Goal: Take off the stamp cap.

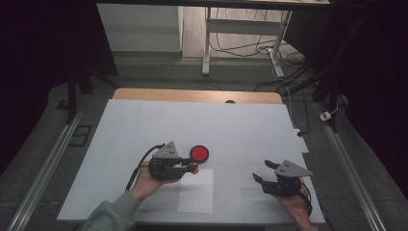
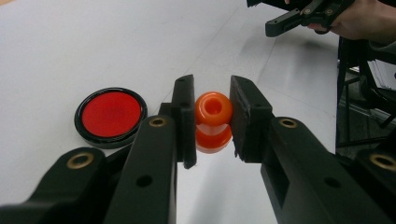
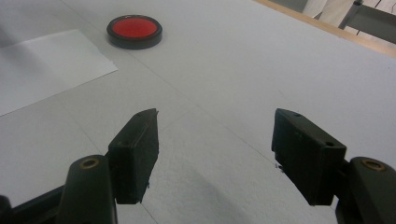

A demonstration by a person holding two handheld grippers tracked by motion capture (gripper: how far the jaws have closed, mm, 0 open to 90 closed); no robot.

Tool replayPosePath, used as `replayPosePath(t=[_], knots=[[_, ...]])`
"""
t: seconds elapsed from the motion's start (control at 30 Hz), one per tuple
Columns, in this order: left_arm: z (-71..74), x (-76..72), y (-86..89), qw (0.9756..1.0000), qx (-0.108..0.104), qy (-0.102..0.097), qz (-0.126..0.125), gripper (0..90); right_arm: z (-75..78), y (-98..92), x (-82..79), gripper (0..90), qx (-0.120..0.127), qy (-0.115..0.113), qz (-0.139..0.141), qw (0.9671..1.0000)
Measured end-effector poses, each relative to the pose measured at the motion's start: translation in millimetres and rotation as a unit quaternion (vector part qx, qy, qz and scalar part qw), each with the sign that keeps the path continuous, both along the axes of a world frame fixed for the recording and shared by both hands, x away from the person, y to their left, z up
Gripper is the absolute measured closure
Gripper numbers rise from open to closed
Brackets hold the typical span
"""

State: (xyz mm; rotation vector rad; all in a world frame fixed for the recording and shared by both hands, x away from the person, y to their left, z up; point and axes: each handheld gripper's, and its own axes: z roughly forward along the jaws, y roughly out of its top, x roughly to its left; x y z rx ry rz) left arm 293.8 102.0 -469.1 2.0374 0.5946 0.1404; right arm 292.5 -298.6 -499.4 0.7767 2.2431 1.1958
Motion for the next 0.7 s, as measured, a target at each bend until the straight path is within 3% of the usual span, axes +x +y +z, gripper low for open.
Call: replayPosePath(t=[0.7], knots=[[-1.6, 3.5, 2.7, 1.0, 0.0, 0.002, 0.007, 72.2, 4.9, 18.6, -3.5, 31.7, 0.016, 0.001, 0.023, 0.9996]])
